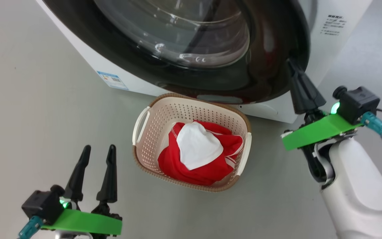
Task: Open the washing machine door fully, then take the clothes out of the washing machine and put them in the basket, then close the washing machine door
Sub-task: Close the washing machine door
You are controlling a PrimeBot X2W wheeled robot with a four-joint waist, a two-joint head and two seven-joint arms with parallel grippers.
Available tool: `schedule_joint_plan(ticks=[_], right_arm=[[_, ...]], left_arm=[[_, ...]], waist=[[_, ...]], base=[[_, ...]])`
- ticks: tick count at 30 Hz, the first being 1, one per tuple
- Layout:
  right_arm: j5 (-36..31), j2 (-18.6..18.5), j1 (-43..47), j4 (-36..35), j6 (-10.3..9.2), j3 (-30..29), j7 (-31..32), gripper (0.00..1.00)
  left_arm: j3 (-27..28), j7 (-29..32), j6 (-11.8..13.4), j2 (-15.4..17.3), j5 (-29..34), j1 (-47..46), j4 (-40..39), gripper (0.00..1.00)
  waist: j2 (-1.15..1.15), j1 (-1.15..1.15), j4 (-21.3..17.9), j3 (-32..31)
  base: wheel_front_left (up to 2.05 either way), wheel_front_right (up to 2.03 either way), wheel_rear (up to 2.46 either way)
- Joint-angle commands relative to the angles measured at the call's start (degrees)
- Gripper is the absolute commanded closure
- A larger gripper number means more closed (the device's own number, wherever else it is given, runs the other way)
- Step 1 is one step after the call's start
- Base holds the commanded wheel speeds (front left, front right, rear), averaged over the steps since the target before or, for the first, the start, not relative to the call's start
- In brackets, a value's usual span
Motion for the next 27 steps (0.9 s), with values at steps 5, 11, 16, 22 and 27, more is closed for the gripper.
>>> schedule_joint_plan(ticks=[5, 11, 16, 22, 27], right_arm=[[-1.40, 0.55, -4.14, -1.36, 0.19, -0.57, -0.36, 1.00], [-2.21, 0.53, -6.91, -1.57, 0.19, -2.44, -0.36, 1.00], [-2.56, 0.39, -9.01, -1.81, 0.19, -4.04, -0.36, 1.00], [-2.78, 0.41, -9.93, -2.03, 0.19, -4.49, -0.36, 1.00], [-2.74, 0.46, -9.08, -1.80, 0.19, -3.93, -0.36, 1.00]], left_arm=[[0.95, -0.27, -0.32, 0.61, -0.81, -2.31, -1.37, 0.00], [0.28, -0.27, -0.32, 0.61, -1.26, -3.61, -1.52, 0.00], [-0.14, -0.27, -0.32, 0.61, -1.55, -4.54, -1.58, 0.00], [-0.06, -0.27, -0.32, 0.61, -1.49, -4.85, -1.56, 0.00], [0.22, -0.27, -0.32, 0.61, -1.14, -4.84, -1.28, 0.00]], waist=[[0.00, 0.00, 0.83, 2.23], [0.00, 0.00, 1.52, 4.07], [0.00, 0.00, 2.04, 5.22], [0.00, 0.00, 1.99, 5.63], [0.00, 0.00, 1.51, 5.02]], base=[[0.00, 0.00, 0.00], [0.00, 0.00, 0.00], [0.00, 0.00, 0.00], [0.00, 0.00, 0.00], [0.00, 0.00, 0.00]])
